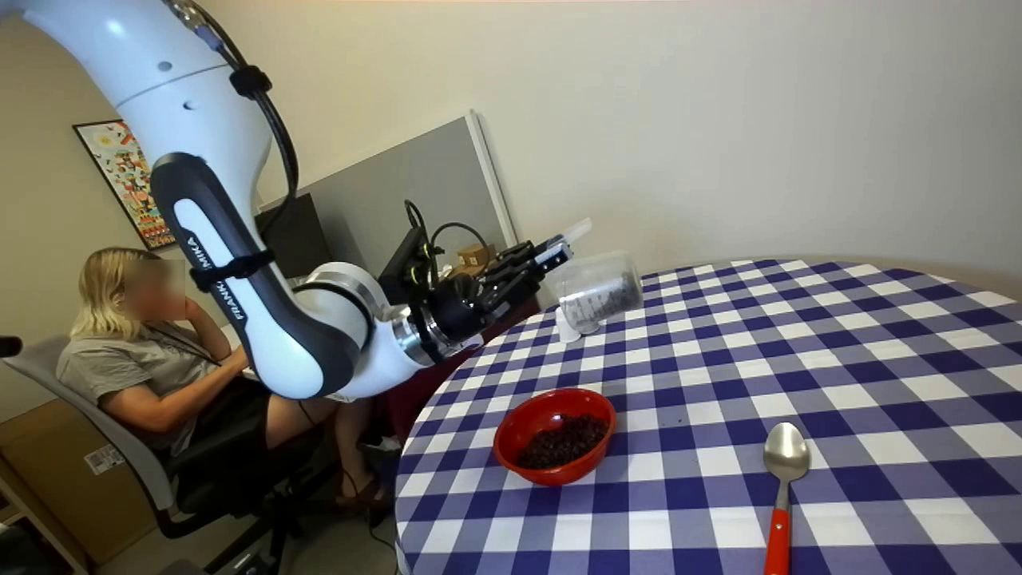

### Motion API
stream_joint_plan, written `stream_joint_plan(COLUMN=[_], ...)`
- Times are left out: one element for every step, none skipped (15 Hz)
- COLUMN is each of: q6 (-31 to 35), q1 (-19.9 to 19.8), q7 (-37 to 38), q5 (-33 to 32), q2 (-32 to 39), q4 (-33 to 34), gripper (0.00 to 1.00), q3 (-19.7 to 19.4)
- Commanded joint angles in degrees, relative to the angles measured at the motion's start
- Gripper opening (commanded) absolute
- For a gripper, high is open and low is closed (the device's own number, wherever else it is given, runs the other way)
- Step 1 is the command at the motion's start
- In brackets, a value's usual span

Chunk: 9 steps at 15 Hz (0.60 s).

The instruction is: Pour the contents of the jug into the red bowl

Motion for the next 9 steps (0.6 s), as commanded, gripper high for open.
stream_joint_plan(q6=[-2.8,-3.1,-3.5,-3.9,-4.3,-4.7,-5.0,-5.5,-5.8], q1=[-0.5,-0.5,-0.6,-0.5,-0.6,-0.6,-0.7,-0.7,-0.8], q7=[0.5,0.5,0.4,0.3,0.3,0.3,0.2,0.2,0.2], q5=[-3.4,-3.9,-4.6,-5.5,-6.2,-6.9,-7.5,-8.3,-8.9], q2=[-0.3,-0.3,-0.3,-0.4,-0.3,-0.4,-0.3,-0.3,-0.3], q4=[-2.2,-2.6,-2.9,-3.4,-3.7,-4.1,-4.3,-4.7,-5.0], gripper=[0.09,0.09,0.09,0.09,0.09,0.09,0.09,0.09,0.09], q3=[0.4,0.4,0.3,0.1,0.1,0.0,0.0,-0.1,-0.2])
